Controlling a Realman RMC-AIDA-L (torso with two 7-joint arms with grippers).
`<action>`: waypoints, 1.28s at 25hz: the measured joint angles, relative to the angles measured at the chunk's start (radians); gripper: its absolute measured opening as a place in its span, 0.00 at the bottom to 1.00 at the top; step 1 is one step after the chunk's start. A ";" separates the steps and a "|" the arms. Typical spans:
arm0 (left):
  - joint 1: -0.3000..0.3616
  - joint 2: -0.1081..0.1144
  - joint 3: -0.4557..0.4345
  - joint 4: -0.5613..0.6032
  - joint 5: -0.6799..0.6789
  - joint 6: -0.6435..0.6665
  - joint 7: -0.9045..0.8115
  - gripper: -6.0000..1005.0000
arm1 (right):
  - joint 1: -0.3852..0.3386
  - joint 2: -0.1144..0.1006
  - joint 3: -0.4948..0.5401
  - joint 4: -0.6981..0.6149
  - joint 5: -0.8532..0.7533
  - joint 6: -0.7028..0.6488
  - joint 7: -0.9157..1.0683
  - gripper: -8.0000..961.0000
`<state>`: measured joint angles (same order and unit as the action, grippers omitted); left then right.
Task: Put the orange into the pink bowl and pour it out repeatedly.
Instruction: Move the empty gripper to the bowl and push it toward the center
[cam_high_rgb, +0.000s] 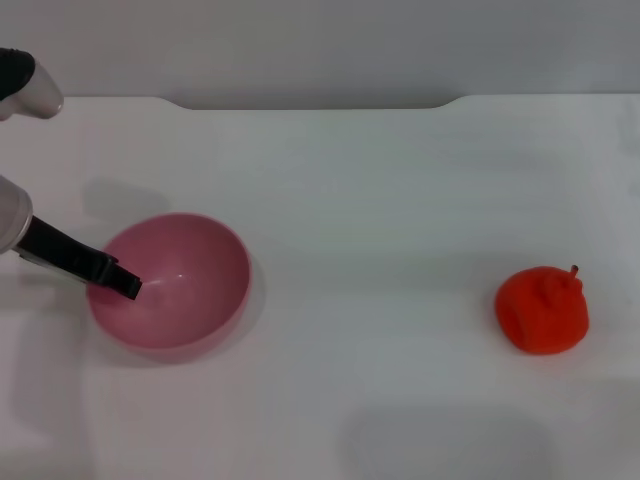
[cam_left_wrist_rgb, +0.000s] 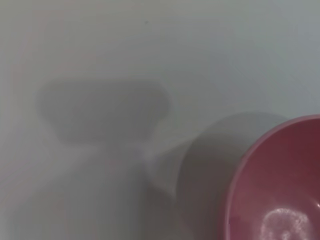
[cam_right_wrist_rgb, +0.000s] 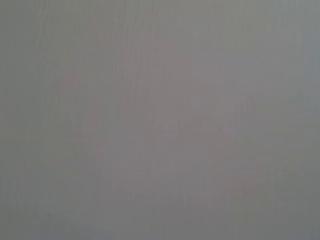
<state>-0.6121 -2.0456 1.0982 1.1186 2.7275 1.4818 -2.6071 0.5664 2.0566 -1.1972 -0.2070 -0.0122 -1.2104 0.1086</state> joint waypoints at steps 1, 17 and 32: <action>0.000 0.000 0.002 0.000 0.005 -0.005 -0.004 0.65 | 0.000 0.000 -0.001 0.000 0.000 0.000 0.000 0.50; -0.018 -0.002 0.068 0.005 0.072 -0.036 -0.062 0.34 | -0.022 0.006 0.004 -0.008 0.000 -0.007 0.000 0.48; -0.045 0.003 0.068 0.013 0.072 -0.021 -0.050 0.05 | -0.093 -0.142 -0.002 -0.185 -0.336 -0.113 1.131 0.47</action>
<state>-0.6567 -2.0423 1.1658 1.1316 2.7992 1.4612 -2.6572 0.4735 1.9142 -1.1990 -0.3919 -0.3480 -1.3231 1.2394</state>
